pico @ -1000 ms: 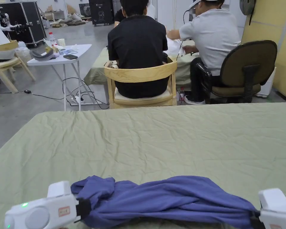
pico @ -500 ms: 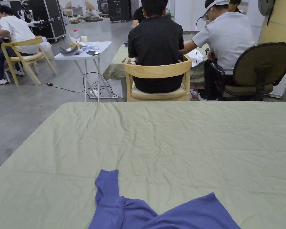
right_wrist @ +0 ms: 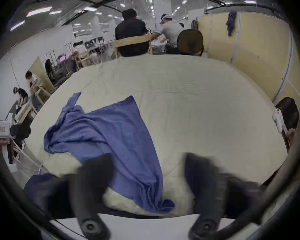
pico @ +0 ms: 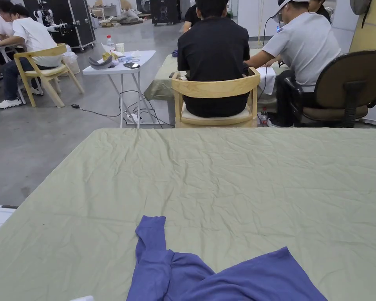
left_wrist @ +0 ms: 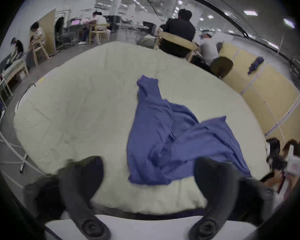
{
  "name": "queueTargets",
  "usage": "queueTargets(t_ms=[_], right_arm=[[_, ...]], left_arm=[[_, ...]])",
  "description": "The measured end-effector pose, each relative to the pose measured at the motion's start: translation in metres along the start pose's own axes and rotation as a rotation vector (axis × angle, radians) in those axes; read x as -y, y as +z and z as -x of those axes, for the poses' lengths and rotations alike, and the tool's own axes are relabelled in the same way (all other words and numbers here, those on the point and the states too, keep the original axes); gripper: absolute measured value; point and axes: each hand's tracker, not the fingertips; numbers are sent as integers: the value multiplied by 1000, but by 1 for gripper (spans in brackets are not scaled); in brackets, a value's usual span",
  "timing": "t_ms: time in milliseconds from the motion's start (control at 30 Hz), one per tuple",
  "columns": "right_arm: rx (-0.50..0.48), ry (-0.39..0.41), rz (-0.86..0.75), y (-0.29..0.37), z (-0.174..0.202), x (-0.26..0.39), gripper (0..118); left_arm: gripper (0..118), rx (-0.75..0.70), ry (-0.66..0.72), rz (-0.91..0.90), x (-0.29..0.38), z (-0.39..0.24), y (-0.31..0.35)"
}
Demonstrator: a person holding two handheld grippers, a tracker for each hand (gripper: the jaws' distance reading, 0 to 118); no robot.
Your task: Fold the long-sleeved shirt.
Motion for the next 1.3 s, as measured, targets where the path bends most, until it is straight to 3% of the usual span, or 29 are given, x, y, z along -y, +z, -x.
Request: queueTargets(t_ms=[33,67,100,200,233,267,300,333,400,467,500,533,567,667,800,933,967,1033,1067,1133,1233,1300], right_arm=[[0,18,9,-1,4,0,18],[14,28,15,-2,6,2,5],[57,23,4,-4,7,6,4],[-18,24,36,-11,11,12,4],[-22,15,42,-15,11,13,4],[-19,12,47,-20,11,14,4],[-18,12,54,-24,11,15,4],[-21,13,65,-23,15,15,4],[-22,6,82,-32,15,16,4],[-23,3,98,-36,19,17,4],[-20,3,101,-39,19,16,4],[-17,4,105,-42,18,15,5],[-16,6,108,-44,17,13,4],[-21,6,114,-46,18,7,4],[-57,16,139,-64,23,-13,4],[-93,122,130,-112,43,-65,4],[-112,125,138,-129,46,-80,12],[-159,122,180,-174,58,-116,97],[-146,134,204,-200,65,-131,118],[-124,168,216,-243,81,-151,113],[-25,304,351,-288,105,-161,112],[-6,387,472,-296,112,-155,99]], left_arm=[[57,7,-39,17,10,-5,-5],[5,-33,-71,34,14,-10,-8],[6,-60,-97,45,20,-14,-14],[8,-38,-101,61,29,-17,-30],[24,-51,-89,55,26,-19,-35],[57,-78,-90,25,20,-20,-40],[109,-94,-107,-3,14,-20,-45],[118,-113,-137,-17,9,-23,-56],[108,-85,-162,-69,3,-28,-72],[108,-135,-236,-1,0,-36,-105],[100,-139,-258,42,0,-37,-116],[81,-156,-261,71,-1,-35,-124],[40,-178,-241,56,-3,-33,-125],[5,-174,-105,16,-12,-17,-119],[6,-98,-1,-26,-16,-2,-92],[6,-110,71,-112,-17,6,-54],[6,-100,106,-131,-18,7,-45],[6,-72,182,-154,-15,8,-31],[6,-76,184,-161,-13,9,-26],[7,-74,179,-168,-13,4,-19],[7,-79,139,-159,-13,-3,-17],[7,-84,125,-161,-13,-3,-16]])
